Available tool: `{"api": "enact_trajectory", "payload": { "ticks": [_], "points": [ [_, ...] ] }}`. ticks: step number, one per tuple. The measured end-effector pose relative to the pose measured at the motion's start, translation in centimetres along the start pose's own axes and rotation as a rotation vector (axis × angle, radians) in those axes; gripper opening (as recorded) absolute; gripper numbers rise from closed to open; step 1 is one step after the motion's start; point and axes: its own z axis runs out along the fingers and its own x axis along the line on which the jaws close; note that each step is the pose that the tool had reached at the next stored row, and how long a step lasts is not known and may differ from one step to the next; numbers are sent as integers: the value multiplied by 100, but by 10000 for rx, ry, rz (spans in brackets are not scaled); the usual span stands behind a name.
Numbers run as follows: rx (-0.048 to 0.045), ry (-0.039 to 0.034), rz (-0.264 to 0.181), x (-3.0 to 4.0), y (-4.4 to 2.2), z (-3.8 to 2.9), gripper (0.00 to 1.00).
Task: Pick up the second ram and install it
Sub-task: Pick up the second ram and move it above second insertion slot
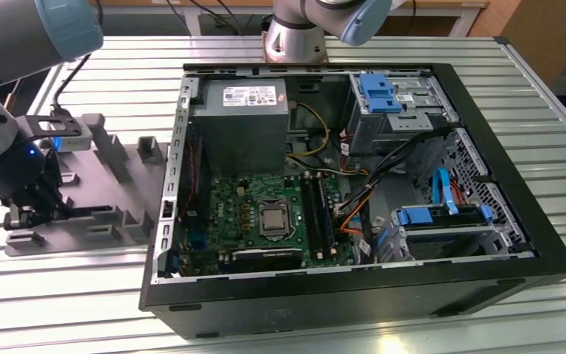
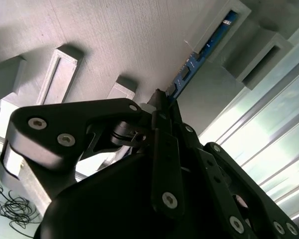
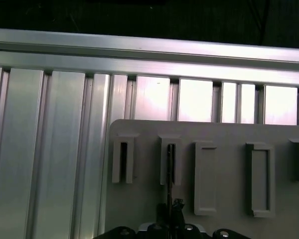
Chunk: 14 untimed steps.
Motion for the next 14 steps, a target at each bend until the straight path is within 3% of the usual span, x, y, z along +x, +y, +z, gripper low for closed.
{"api": "enact_trajectory", "payload": {
  "ticks": [14],
  "points": [
    [1,2,0,-6,4,-156,14]
  ]
}}
